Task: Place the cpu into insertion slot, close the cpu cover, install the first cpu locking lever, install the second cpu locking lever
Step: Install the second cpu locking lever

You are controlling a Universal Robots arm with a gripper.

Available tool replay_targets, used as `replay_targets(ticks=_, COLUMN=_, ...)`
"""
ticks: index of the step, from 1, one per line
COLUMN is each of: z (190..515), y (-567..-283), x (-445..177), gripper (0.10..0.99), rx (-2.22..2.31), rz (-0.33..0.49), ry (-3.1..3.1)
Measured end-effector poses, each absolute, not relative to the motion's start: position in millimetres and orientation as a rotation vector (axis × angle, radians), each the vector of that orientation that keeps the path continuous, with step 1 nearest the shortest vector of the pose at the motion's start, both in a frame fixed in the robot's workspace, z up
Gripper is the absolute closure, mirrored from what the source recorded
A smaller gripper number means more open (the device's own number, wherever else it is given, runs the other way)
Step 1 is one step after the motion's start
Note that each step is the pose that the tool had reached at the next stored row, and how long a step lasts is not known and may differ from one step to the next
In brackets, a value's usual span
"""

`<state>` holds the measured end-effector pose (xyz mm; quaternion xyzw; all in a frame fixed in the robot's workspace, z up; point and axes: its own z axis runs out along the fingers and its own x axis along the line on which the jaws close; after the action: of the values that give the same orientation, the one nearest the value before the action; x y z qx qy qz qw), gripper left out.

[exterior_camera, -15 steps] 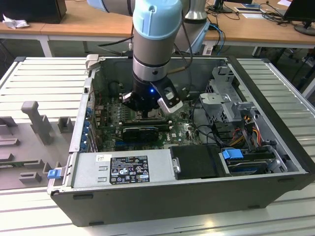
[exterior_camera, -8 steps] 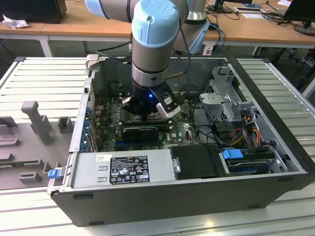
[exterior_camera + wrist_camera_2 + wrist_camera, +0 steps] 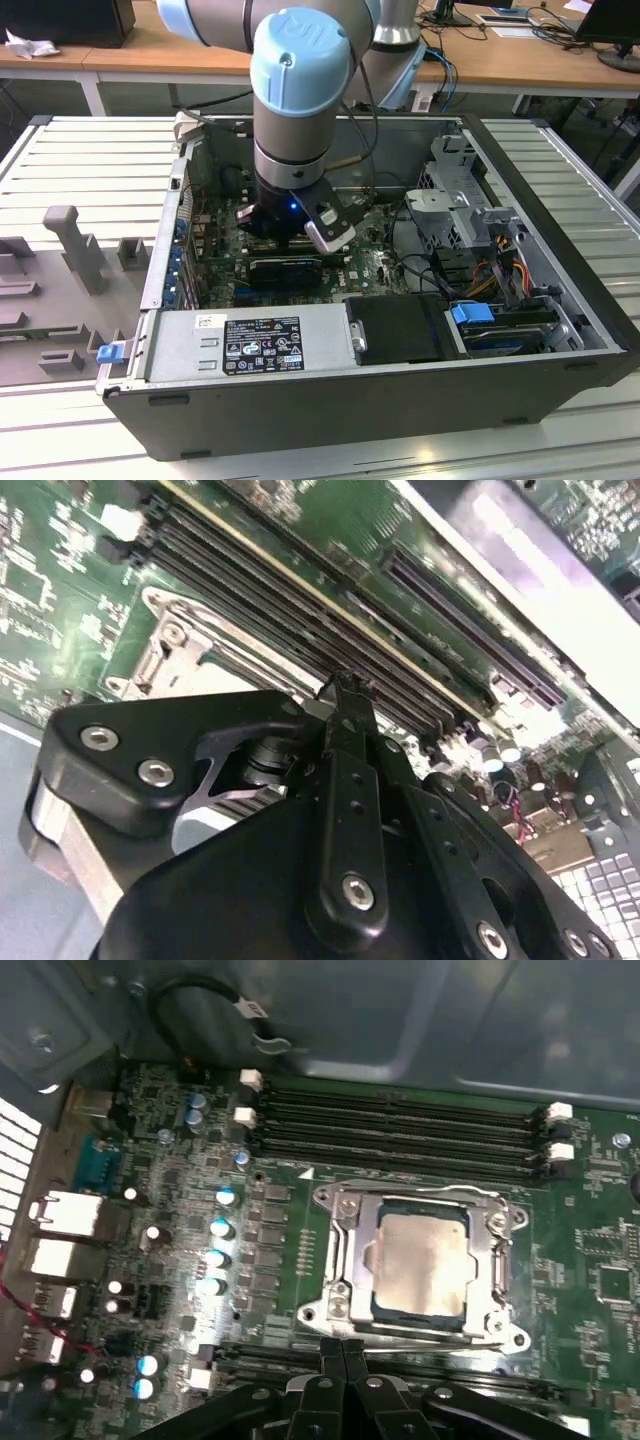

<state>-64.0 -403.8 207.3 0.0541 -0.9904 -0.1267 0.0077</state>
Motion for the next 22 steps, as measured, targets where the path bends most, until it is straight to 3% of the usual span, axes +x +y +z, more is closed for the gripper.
replay_targets(ticks=16, z=191.7, y=-402.1, x=-76.7, gripper=0.98, rx=0.17, rz=-0.483, ry=-3.087)
replay_targets(ticks=22, z=208.7, y=-402.3, x=-76.7, gripper=0.98, rx=0.17, rz=-0.475, ry=-3.088)
